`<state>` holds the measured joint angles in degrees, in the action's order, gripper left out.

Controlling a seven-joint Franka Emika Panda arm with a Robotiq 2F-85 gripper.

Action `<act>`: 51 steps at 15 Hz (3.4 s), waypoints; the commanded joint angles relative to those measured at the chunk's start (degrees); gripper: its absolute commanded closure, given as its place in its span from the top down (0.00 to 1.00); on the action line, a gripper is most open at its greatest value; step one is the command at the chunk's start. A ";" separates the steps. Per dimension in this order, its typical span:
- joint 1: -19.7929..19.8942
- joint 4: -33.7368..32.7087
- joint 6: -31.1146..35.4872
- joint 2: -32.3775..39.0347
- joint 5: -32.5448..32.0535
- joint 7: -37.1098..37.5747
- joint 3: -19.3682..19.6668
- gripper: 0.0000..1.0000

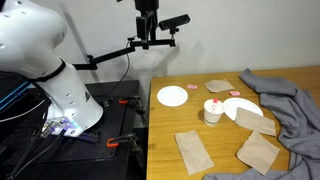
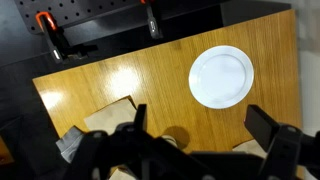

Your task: Take the marker out of the white coffee cup

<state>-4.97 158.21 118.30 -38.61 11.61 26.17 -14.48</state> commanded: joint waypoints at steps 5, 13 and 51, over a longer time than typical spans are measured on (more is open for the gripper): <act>-0.21 -0.07 -0.10 0.02 -0.19 0.12 0.25 1.00; 0.81 -1.17 3.56 -0.12 -5.34 -5.12 1.74 1.00; 4.29 -19.51 30.97 49.07 -15.07 -51.53 10.58 1.00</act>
<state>-1.31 138.76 149.41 10.51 -3.24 -25.52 -3.28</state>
